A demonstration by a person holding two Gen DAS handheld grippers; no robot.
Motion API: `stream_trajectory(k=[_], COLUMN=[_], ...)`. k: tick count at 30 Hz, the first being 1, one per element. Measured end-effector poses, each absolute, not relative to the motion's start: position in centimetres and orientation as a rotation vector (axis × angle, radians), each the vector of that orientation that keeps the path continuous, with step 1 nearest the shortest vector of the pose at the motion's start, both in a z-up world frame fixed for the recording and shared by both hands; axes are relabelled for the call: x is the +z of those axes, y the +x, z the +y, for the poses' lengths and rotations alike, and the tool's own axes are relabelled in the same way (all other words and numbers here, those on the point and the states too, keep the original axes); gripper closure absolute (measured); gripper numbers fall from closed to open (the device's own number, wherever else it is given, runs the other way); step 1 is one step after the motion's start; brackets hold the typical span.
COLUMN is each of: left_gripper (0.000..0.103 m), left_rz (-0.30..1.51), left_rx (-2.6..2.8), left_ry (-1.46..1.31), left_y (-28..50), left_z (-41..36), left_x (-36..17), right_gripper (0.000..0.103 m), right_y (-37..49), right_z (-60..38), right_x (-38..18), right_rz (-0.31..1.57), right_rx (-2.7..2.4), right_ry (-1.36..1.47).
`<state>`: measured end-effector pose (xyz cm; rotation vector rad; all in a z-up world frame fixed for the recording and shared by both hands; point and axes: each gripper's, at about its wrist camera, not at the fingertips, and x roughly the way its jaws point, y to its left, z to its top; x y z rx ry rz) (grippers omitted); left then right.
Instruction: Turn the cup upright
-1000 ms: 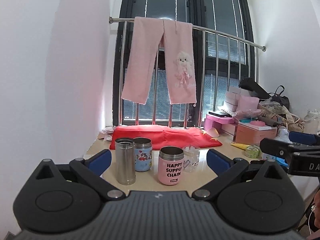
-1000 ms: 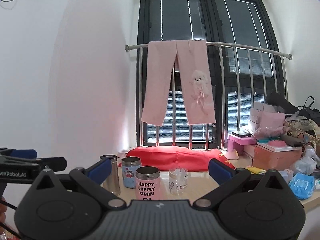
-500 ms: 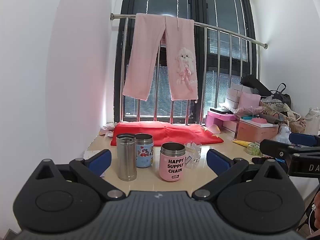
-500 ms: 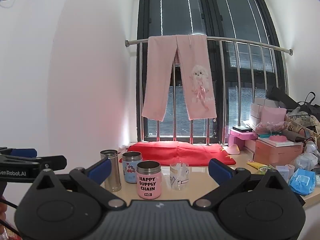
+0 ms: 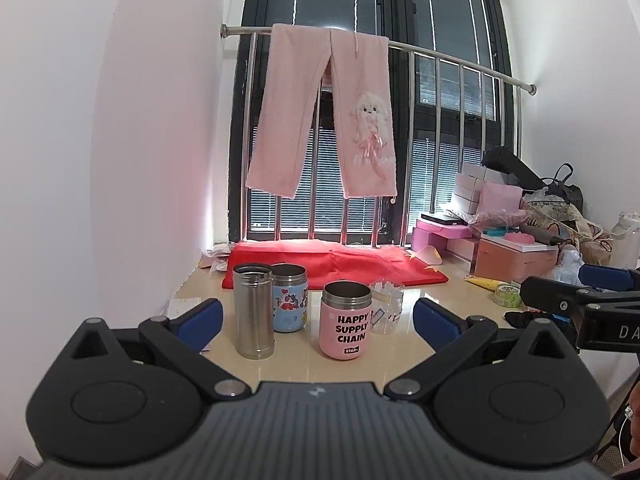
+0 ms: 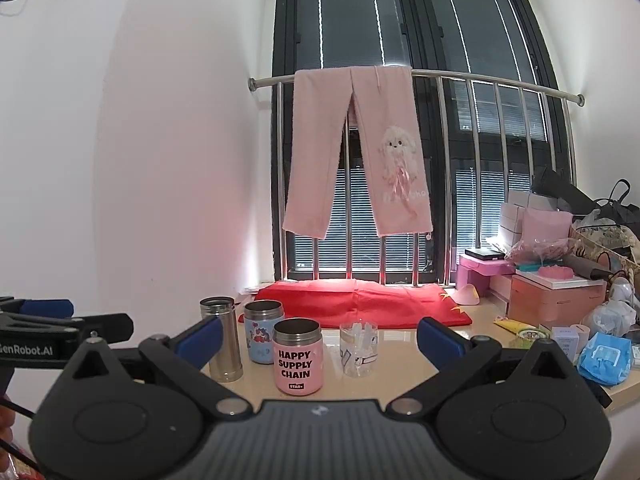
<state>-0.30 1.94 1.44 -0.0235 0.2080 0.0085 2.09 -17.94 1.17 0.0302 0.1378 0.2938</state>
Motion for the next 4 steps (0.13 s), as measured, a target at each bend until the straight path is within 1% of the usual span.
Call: stream_trajectory(k=[4], left_gripper=[0.000], left_rz=[0.208], left_rx=[0.005], left_ry=[-0.033], left_y=[-0.33], left_z=[1.95], left_x=[1.22], right_gripper=[0.000], right_y=[2.07], right_z=[-17.96], right_x=[1.16], right_rz=[0.138], right_rx=[0.295], right_ry=[0.031])
